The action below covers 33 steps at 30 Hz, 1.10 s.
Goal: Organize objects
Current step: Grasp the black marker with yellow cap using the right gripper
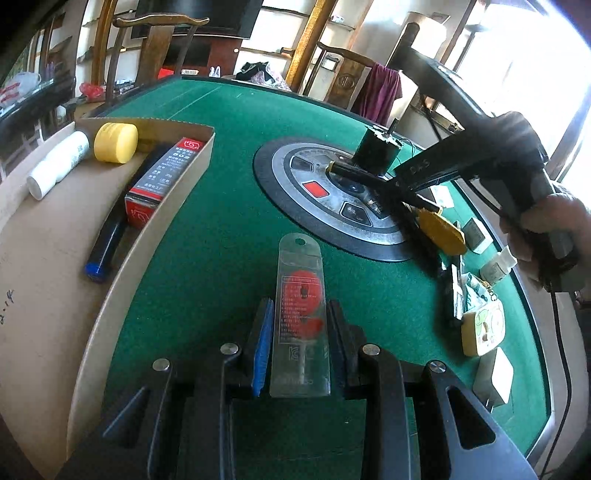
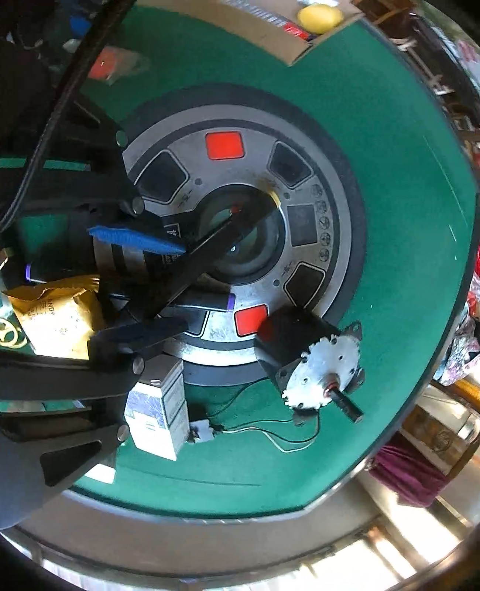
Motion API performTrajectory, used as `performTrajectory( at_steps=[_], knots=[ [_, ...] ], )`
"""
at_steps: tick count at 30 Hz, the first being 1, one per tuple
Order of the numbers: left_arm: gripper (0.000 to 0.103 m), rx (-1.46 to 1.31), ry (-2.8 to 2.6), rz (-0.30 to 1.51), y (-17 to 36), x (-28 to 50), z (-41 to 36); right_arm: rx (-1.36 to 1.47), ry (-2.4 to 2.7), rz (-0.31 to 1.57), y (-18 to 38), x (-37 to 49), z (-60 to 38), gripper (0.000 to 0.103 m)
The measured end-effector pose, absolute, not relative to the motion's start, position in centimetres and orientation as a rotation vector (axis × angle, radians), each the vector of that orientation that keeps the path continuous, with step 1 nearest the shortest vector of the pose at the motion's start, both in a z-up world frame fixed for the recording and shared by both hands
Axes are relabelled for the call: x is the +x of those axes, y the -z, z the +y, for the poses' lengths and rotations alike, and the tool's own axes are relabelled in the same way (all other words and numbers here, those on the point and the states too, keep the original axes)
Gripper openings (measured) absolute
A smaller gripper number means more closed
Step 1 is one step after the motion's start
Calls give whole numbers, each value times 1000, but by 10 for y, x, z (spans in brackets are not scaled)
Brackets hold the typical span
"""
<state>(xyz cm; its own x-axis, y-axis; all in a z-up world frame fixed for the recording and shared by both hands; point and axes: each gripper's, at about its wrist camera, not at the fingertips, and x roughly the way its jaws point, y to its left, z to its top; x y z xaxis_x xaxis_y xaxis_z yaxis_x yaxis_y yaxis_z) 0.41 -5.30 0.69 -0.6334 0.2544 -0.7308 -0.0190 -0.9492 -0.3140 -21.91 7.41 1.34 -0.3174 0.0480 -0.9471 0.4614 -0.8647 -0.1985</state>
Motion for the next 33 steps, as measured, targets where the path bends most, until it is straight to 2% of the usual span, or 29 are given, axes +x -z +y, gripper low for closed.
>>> performTrajectory(
  at_steps=[3, 4, 9, 12, 14, 16, 25, 28, 30, 33],
  knots=[
    [25, -1258, -2671, -437, -6, 5, -54, 1643, 2291, 505, -27, -217, 91, 13],
    [25, -1256, -2667, -446, -6, 5, -55, 1637, 2297, 464, -32, -215, 96, 12],
    [25, -1254, -2662, -457, -4, 5, -56, 1597, 2295, 309, -55, -198, 118, 12],
    [25, -1254, -2663, -459, -4, 6, -57, 1599, 2336, 382, -57, -193, 119, 12],
    [25, -1252, -2659, -471, -4, 5, -56, 1593, 2350, 328, -59, -199, 115, 12],
    [25, -1252, -2660, -470, -5, 6, -56, 1605, 2344, 252, -53, -202, 113, 12],
    [26, -1250, -2656, -468, -5, 5, -56, 1712, 2387, 184, -23, -226, 99, 12],
    [38, -1223, -2624, -507, -5, 6, -58, 1729, 2386, 187, -17, -229, 95, 12],
    [55, -1190, -2581, -535, -5, 6, -58, 1715, 2417, 237, -9, -229, 86, 13],
    [57, -1187, -2580, -534, -7, 3, -55, 1676, 2460, 232, -9, -224, 83, 14]
  ],
)
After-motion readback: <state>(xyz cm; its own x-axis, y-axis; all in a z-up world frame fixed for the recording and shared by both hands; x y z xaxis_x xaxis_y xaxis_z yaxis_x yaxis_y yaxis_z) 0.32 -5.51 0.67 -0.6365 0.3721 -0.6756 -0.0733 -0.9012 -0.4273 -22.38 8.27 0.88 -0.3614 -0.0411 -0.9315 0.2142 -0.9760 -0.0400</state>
